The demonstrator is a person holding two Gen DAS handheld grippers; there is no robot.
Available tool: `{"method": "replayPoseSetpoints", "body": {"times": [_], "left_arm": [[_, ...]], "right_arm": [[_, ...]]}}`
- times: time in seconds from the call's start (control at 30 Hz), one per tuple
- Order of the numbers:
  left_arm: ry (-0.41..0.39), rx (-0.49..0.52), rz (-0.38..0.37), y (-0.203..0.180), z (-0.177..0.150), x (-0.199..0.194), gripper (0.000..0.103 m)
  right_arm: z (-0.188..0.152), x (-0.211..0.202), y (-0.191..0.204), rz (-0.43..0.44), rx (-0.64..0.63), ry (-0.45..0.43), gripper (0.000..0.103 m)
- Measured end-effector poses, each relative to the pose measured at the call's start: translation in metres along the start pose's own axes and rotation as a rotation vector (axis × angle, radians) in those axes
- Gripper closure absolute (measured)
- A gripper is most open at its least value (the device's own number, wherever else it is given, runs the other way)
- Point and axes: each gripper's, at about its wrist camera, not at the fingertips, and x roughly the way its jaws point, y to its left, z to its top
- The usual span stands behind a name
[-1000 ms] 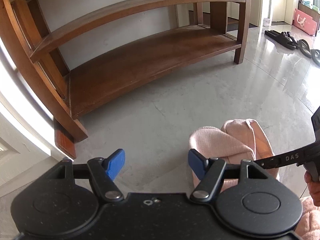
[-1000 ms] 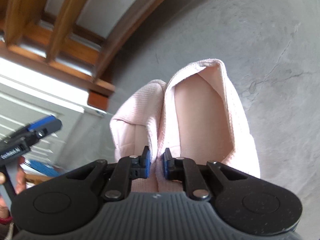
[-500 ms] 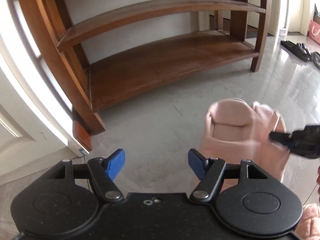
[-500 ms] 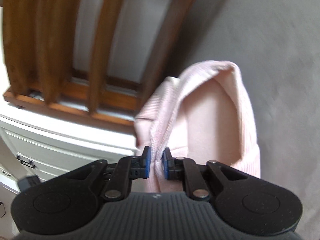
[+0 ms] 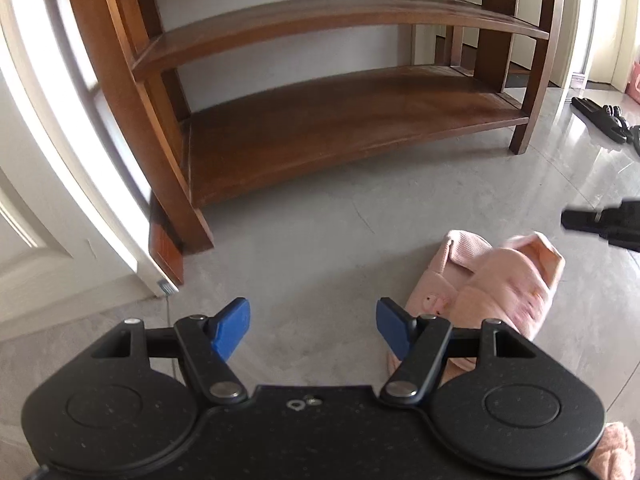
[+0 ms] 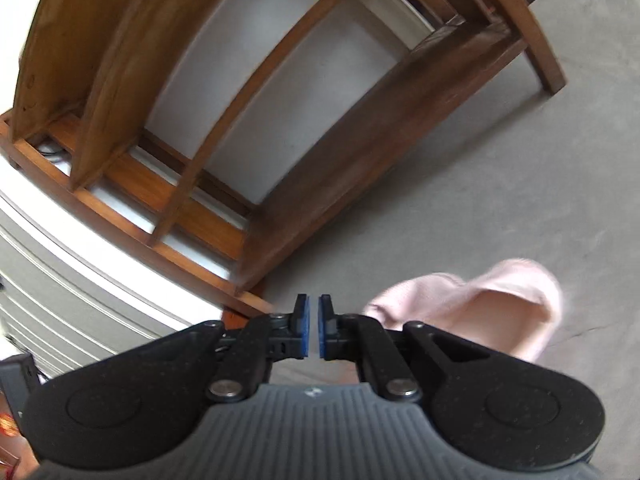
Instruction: Organize scattered shoes
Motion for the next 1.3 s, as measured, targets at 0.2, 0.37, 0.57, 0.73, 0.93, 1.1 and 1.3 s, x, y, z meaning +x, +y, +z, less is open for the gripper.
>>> {"method": "replayPoseSetpoints", "body": {"times": [0.2,0.37,0.57,0.73,0.93,1.1,1.3], "left_arm": [[0.002,0.019,-0.015,-0.007,-0.005,0.000,0.033],[0.012,0.008,-0.010,-0.009,-0.006,0.001,0.033],[0.021,0.002,-0.016,-0.012,-0.008,0.003,0.033],[0.024,-0.010,-0.020,-0.010,-0.011,0.005,0.032],[0.020,-0.016,-0.021,-0.010,-0.013,0.002,0.032],[0.017,-0.034,-0.002,-0.004,-0.015,0.000,0.032],[0.039,-0.057,0.008,0.003,-0.019,0.003,0.032]], "right_arm": [[0.020,0.033,-0.029,-0.080,0.266,0.055,0.026],[0.036,0.076,-0.025,-0.132,0.282,0.222,0.026],[0.012,0.122,0.004,-0.154,0.133,0.408,0.092],[-0.006,0.099,0.010,-0.208,-0.155,0.601,0.092],[-0.020,0.104,-0.008,-0.269,-0.179,0.651,0.057],[-0.016,0.092,-0.047,-0.165,0.306,0.483,0.030],[-0.019,0.081,-0.073,-0.213,0.516,0.336,0.026]]}}
